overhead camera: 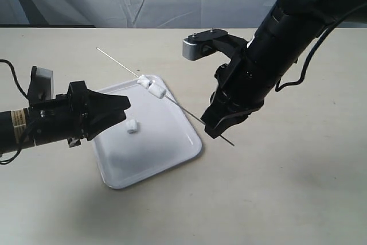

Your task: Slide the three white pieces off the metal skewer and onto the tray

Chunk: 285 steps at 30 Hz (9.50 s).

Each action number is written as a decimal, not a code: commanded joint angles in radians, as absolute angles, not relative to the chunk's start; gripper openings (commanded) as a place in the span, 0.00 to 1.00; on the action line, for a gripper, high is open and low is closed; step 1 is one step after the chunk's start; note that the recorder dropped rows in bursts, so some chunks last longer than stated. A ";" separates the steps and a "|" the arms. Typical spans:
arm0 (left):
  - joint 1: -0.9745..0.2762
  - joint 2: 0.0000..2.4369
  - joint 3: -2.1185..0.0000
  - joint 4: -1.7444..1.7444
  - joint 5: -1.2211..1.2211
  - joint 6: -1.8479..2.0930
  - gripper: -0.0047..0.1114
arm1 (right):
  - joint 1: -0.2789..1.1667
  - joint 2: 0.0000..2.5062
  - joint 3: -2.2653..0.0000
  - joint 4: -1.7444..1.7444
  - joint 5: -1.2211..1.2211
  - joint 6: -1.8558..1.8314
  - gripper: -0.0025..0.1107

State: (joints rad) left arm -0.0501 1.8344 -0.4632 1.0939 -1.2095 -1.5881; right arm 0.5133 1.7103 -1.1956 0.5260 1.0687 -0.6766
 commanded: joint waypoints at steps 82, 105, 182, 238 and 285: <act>0.011 1.741 -0.587 0.891 -1.107 -1.619 0.19 | 0.513 1.701 -1.192 0.586 1.162 -0.683 0.02; -0.151 1.782 -0.587 1.038 -0.598 -1.368 0.19 | 0.513 1.701 -1.192 0.611 1.110 -0.674 0.02; -0.172 1.754 -0.608 0.968 -1.221 -1.615 0.25 | 0.549 1.704 -1.192 0.752 0.962 -0.634 0.02; 0.134 1.752 -0.608 1.120 -1.068 -1.582 0.17 | 0.549 1.703 -1.192 0.634 1.054 -0.555 0.02; -0.027 1.245 -0.593 1.744 -0.674 -1.668 0.27 | 0.618 1.920 -1.192 0.689 0.839 -0.478 0.24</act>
